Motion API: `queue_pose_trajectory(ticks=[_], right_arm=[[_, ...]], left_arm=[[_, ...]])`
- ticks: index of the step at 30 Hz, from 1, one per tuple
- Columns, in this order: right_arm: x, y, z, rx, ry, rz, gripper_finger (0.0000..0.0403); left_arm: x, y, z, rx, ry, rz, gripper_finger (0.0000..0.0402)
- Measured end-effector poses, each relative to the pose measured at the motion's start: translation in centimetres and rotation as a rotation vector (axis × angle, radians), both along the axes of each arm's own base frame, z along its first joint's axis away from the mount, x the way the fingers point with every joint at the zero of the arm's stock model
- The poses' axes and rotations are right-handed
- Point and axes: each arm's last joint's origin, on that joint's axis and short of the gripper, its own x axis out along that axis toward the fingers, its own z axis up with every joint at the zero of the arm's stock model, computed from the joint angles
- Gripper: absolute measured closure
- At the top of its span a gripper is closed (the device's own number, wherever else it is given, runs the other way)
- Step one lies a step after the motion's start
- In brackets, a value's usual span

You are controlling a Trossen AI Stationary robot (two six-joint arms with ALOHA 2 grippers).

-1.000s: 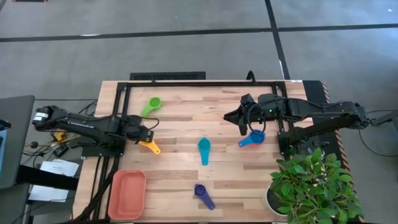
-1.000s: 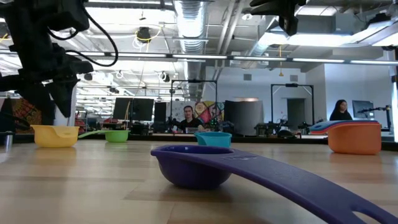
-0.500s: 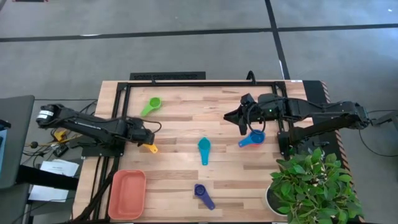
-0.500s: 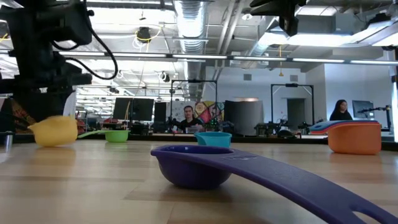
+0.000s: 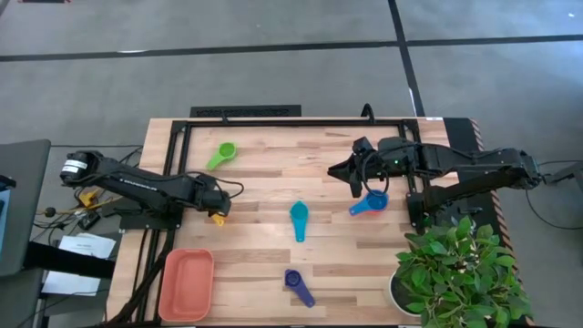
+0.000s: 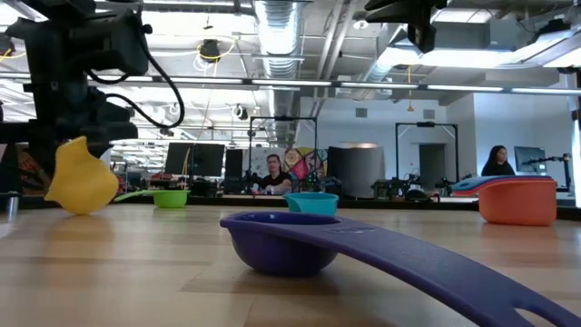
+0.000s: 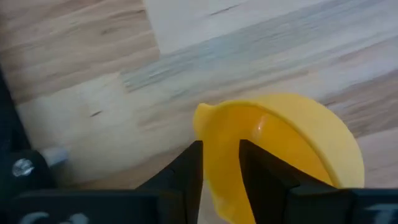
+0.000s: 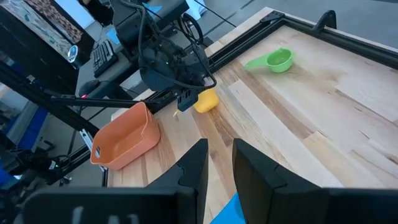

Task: Nest measuring cups in basket
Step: Stack the yellow measuring cup on top of the blue measuring cup

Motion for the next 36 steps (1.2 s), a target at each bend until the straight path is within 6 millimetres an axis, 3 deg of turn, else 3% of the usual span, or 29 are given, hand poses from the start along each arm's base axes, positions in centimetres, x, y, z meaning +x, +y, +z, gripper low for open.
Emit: queue_pose_trajectory(ticks=[11, 22, 32, 36], right_arm=[[0.0, 0.0, 0.0, 0.0, 0.0, -0.001, 0.0305], [0.0, 0.0, 0.0, 0.0, -0.001, 0.0, 0.0305], [0.0, -0.3, 0.0, -0.032, -0.002, -0.091, 0.0305], [0.0, -0.3, 0.3, -0.036, -0.03, -0.105, 0.0305]], left_arm=[[1.8, 0.0, 0.8, 0.049, -0.154, -0.069, 0.0386], [2.1, 0.0, 0.9, 0.067, -0.169, -0.127, 0.0391], [4.6, -0.2, 2.3, 0.187, -0.376, -0.408, 0.0395], [5.2, 0.4, 3.2, 0.217, -0.398, -0.419, 0.0395]])
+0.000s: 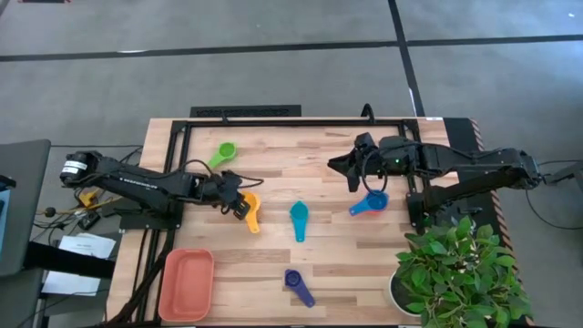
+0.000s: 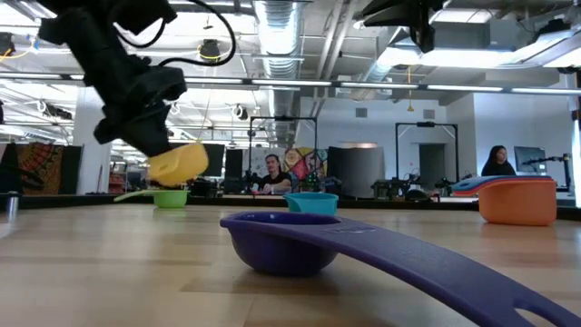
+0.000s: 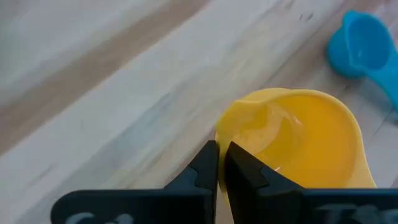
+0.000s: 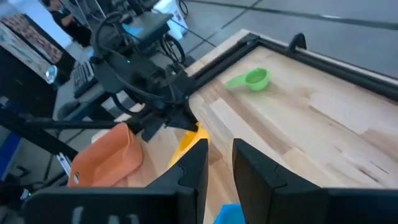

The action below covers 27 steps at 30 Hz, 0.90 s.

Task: Nest measuring cups in basket
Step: Stack the yellow measuring cup on top of the blue measuring cup

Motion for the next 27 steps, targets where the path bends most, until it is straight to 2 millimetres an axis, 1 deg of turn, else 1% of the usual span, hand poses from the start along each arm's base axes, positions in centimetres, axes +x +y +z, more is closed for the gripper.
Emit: queue_pose_trajectory(ticks=[2, 7, 12, 16, 19, 21, 24, 27], right_arm=[[0.1, 0.0, 0.2, 0.009, -0.026, -0.003, 0.0305], [0.1, 0.0, 0.4, 0.094, -0.068, -0.033, 0.0312], [0.1, 0.2, 0.4, 0.156, -0.082, -0.079, 0.0335], [0.0, 0.7, 0.2, 0.199, -0.074, -0.095, 0.0352], [-0.4, 1.4, -0.1, 0.247, -0.034, -0.088, 0.0364], [-0.6, 2.0, -0.5, 0.291, 0.005, -0.081, 0.0373], [-1.2, 3.1, -1.3, 0.349, 0.098, -0.071, 0.0385], [-2.0, 4.1, -2.2, 0.399, 0.208, -0.077, 0.0392]], left_arm=[[0.3, 0.4, 0.6, 0.01, -0.016, 0.009, 0.0396], [1.2, 1.8, 2.6, 0.049, -0.057, 0.005, 0.0399], [1.8, 3.5, 4.4, 0.07, -0.085, -0.039, 0.04], [2.7, 5.2, 5.1, 0.071, -0.083, -0.033, 0.04], [4.3, 6.4, 5.1, 0.072, -0.066, -0.093, 0.0401], [5.7, 7.0, 5.2, 0.078, -0.054, -0.158, 0.0401], [8.4, 7.8, 5.5, 0.105, -0.033, -0.236, 0.0401], [11.4, 8.5, 5.8, 0.128, -0.031, -0.273, 0.0401]])
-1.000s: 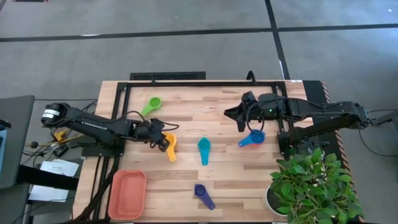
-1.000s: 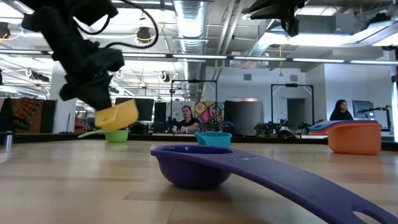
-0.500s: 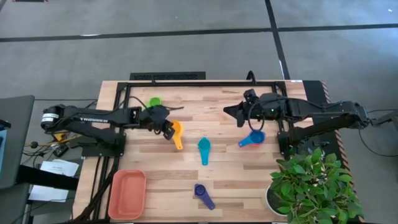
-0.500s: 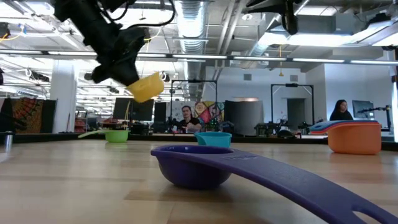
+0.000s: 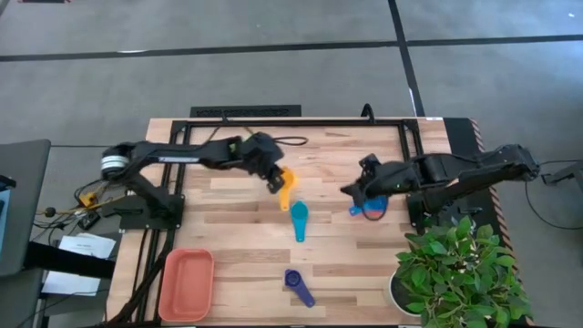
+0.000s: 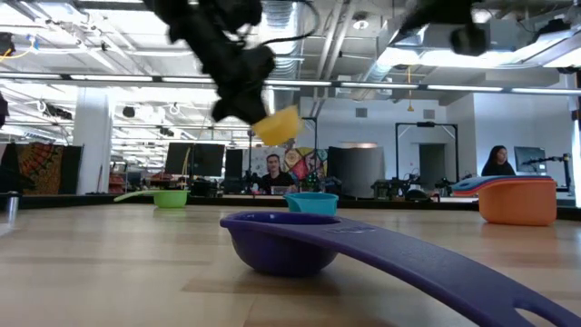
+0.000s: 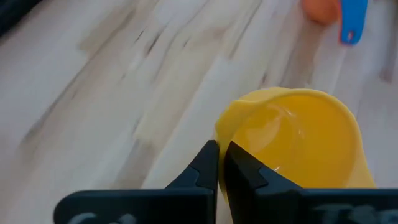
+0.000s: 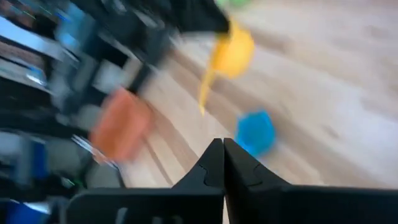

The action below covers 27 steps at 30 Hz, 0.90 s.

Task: Nest measuring cups in basket
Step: Stack the yellow measuring cup on top of the blue measuring cup

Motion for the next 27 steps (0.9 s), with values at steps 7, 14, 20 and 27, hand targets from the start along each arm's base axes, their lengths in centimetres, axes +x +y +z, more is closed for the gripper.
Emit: queue_pose_trajectory(ticks=[7, 14, 20, 27], right_arm=[[-3.2, 0.2, -1.8, 0.039, 0.301, -0.049, 0.0384], [-6.8, -0.9, -3.0, -0.025, 0.631, -0.033, 0.0395], [-8.7, -1.1, -3.2, -0.103, 0.779, 0.15, 0.0394], [-10.9, -1.4, -4.2, -0.108, 0.737, 0.279, 0.0397]], left_arm=[[7.5, 1.3, 1.2, 0.039, -0.058, -0.091, 0.0401], [15.0, 2.0, 2.0, 0.063, -0.172, -0.142, 0.0401], [20.2, 1.8, 2.1, 0.125, -0.268, -0.214, 0.0401], [23.7, 1.4, 0.8, 0.138, -0.346, -0.258, 0.0401]])
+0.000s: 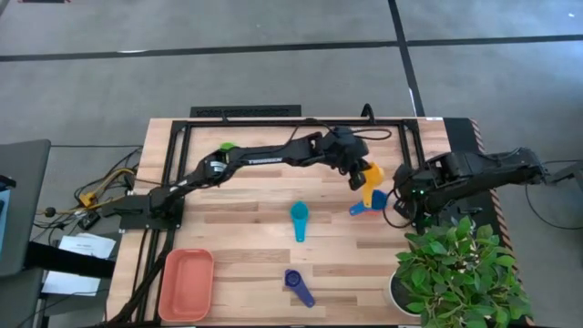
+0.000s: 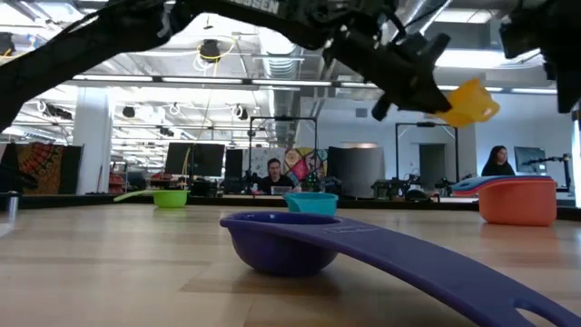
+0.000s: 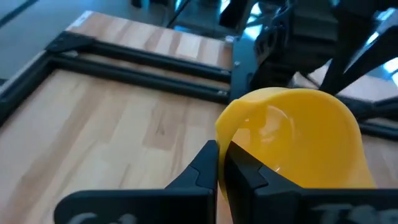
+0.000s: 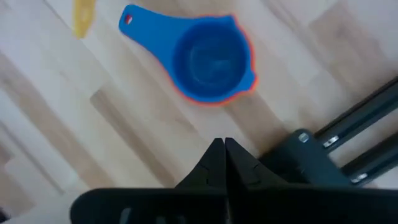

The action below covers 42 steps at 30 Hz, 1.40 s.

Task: Nest measuring cups in basket
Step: Stack the yellow measuring cup on top of the blue measuring cup

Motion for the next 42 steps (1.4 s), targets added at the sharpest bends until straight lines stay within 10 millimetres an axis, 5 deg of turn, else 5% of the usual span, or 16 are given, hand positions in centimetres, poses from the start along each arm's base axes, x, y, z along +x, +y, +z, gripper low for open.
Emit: queue_pose_trajectory(ticks=[11, 23, 42], right_arm=[[-2.3, -0.5, 0.0, 0.09, -0.154, -0.174, 0.0398], [-0.6, -0.4, 0.4, 0.121, -0.271, -0.269, 0.0395], [1.1, 0.2, 0.1, 0.139, -0.275, -0.424, 0.0397]], left_arm=[[0.9, -0.7, -3.5, 0.123, 0.037, -0.238, 0.0401], [1.8, -1.0, -2.9, 0.319, -0.148, -0.315, 0.0401], [2.3, -1.3, -6.1, 0.113, -0.061, -0.265, 0.0401]])
